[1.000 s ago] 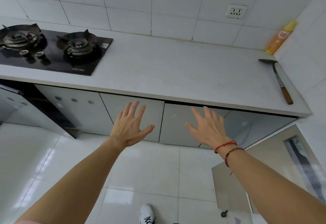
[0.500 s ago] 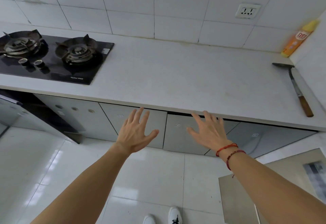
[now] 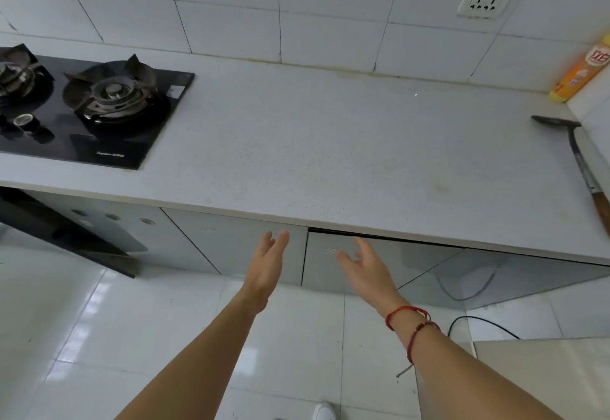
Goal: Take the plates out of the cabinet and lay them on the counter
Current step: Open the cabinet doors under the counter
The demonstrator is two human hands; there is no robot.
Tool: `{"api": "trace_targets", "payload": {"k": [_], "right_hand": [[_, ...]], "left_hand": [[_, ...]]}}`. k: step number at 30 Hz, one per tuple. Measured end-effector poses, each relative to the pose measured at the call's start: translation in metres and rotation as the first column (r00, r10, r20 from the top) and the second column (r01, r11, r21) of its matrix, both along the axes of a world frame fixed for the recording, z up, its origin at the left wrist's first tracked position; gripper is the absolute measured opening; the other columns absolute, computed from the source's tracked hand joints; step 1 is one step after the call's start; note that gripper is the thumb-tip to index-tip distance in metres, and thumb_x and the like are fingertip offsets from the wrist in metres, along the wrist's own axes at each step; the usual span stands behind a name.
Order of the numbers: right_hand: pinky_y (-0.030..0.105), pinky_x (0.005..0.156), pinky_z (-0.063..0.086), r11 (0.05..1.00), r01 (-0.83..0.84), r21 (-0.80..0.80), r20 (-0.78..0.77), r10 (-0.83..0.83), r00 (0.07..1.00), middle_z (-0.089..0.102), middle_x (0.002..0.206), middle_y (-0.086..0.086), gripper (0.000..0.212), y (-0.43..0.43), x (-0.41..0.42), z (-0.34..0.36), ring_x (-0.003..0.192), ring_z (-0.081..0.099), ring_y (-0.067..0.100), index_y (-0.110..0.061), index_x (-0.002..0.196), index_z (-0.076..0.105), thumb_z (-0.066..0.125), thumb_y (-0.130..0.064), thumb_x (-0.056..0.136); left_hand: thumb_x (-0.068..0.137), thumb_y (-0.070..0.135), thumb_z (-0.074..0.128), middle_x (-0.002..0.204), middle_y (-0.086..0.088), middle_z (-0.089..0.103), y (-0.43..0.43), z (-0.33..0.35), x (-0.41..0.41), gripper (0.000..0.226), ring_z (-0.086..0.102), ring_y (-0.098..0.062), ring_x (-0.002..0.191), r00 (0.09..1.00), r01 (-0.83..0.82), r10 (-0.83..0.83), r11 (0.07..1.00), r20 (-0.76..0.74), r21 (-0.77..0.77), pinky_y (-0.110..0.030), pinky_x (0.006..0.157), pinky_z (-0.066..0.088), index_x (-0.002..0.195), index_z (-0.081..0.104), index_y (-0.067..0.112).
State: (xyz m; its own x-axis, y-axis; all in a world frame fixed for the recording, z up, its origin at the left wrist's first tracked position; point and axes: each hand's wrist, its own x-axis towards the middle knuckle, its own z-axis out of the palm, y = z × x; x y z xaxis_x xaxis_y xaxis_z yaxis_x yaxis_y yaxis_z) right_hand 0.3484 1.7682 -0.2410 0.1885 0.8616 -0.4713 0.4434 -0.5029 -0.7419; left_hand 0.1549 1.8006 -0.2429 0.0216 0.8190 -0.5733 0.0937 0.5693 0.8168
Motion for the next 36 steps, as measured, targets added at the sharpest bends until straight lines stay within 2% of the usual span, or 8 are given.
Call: {"api": "trace_targets", "payload": {"k": [2,5,12,18,22,27,32,36], "right_hand": [[0.031,0.093,0.040,0.990,0.135,-0.028,-0.108,-0.138,0.985,0.056,0.131,0.001,0.058,0.011,-0.004,-0.012,0.113,0.053,0.016,-0.025,0.146,0.036,0.053,-0.044,0.094],[0.038,0.097,0.047,0.952,0.296,-0.074,-0.218,-0.305,0.927,0.060,0.111,-0.006,0.056,0.027,-0.005,-0.032,0.104,0.059,0.014,-0.024,0.143,0.041,0.056,-0.042,0.092],[0.044,0.091,0.056,0.816,0.518,-0.256,-0.454,-0.574,0.681,0.067,0.110,0.009,0.046,0.057,-0.005,-0.058,0.099,0.069,0.021,-0.024,0.130,0.048,0.057,-0.046,0.090],[0.048,0.090,0.056,0.777,0.538,-0.327,-0.545,-0.620,0.564,0.067,0.112,0.013,0.019,0.073,-0.010,-0.066,0.101,0.069,0.023,-0.027,0.105,0.055,0.059,-0.040,0.093],[0.048,0.089,0.056,0.704,0.602,-0.375,-0.614,-0.676,0.408,0.067,0.113,0.018,0.011,0.081,-0.010,-0.071,0.101,0.070,0.025,-0.023,0.098,0.057,0.061,-0.031,0.092],[0.048,0.094,0.053,0.651,0.621,-0.437,-0.688,-0.686,0.237,0.064,0.112,0.021,0.014,0.087,-0.014,-0.075,0.103,0.068,0.029,-0.020,0.100,0.055,0.063,-0.027,0.090],[0.050,0.099,0.050,0.634,0.602,-0.486,-0.746,-0.659,0.091,0.059,0.108,0.024,0.038,0.087,-0.016,-0.080,0.107,0.065,0.035,-0.019,0.119,0.045,0.065,-0.028,0.088],[0.048,0.099,0.051,0.631,0.604,-0.486,-0.749,-0.658,0.084,0.056,0.115,0.027,0.047,0.084,-0.017,-0.081,0.106,0.065,0.037,-0.017,0.125,0.041,0.067,-0.028,0.087]], "left_hand": [[0.099,0.047,0.047,0.147,-0.011,0.045,0.015,-0.012,0.002,0.062,0.049,-0.029,0.129,0.969,-0.161,0.177,0.982,0.174,-0.101,-0.046,0.112,0.039,0.149,0.032,0.013],[0.099,0.046,0.048,0.140,-0.015,0.051,0.034,-0.025,0.006,0.062,0.055,-0.034,0.123,0.881,-0.287,0.344,0.935,0.325,-0.210,-0.047,0.108,0.043,0.149,0.033,0.012],[0.096,0.044,0.056,0.135,-0.014,0.052,0.066,-0.048,0.021,0.061,0.057,-0.033,0.120,0.760,-0.414,0.516,0.853,0.395,-0.317,-0.044,0.106,0.046,0.146,0.037,0.015],[0.097,0.026,0.059,0.130,-0.014,0.056,0.082,-0.068,0.031,0.040,0.062,-0.030,0.111,0.752,-0.433,0.535,0.841,0.385,-0.324,-0.040,0.098,0.053,0.132,0.049,0.010],[0.094,0.014,0.062,0.126,-0.018,0.062,0.091,-0.074,0.036,0.036,0.067,-0.028,0.107,0.682,-0.463,0.583,0.811,0.442,-0.357,-0.038,0.096,0.055,0.127,0.053,0.004],[0.093,0.007,0.062,0.117,-0.021,0.064,0.095,-0.079,0.039,0.020,0.068,-0.031,0.103,0.579,-0.474,0.612,0.790,0.538,-0.389,-0.042,0.097,0.054,0.110,0.057,0.000],[0.091,0.008,0.065,0.121,-0.022,0.065,0.094,-0.087,0.036,0.032,0.068,-0.031,0.106,0.545,-0.477,0.617,0.785,0.567,-0.395,-0.041,0.098,0.054,0.120,0.055,-0.001],[0.089,0.005,0.067,0.124,-0.021,0.064,0.088,-0.086,0.032,0.048,0.068,-0.027,0.108,0.588,-0.455,0.585,0.810,0.559,-0.369,-0.037,0.096,0.055,0.132,0.049,-0.003]]}}
